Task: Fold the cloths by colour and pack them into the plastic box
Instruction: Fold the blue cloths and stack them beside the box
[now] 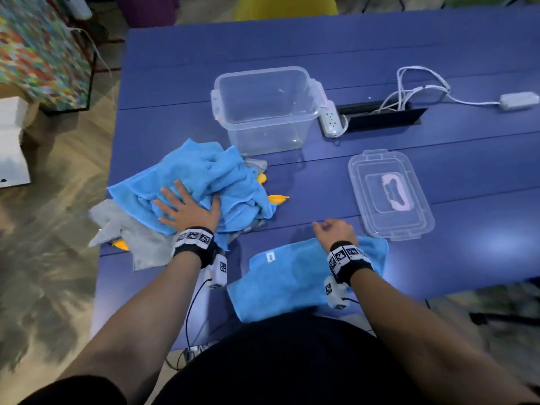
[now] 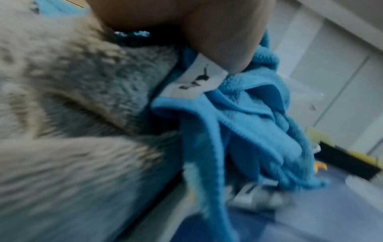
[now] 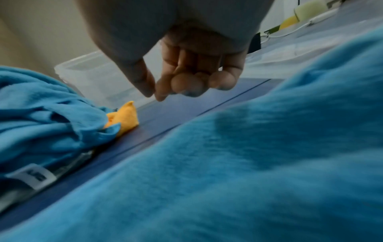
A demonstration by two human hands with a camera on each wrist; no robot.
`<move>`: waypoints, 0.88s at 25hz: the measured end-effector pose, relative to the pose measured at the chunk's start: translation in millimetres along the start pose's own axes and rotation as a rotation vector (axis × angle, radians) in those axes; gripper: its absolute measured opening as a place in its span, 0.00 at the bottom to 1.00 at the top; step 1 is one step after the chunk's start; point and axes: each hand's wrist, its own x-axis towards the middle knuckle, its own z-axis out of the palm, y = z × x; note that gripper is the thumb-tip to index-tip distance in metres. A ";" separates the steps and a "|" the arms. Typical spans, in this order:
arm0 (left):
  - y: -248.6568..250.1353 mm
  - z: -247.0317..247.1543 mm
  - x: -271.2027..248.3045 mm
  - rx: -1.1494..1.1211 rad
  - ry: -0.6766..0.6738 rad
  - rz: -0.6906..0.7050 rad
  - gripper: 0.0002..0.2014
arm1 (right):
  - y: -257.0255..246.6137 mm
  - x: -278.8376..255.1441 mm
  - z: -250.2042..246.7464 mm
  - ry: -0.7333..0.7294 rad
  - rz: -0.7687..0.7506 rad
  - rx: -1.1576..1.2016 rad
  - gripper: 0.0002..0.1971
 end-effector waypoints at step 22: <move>59.7 33.2 -81.3 -0.001 0.158 0.377 0.14 | 55.0 52.1 -66.9 -0.274 -0.474 0.396 0.12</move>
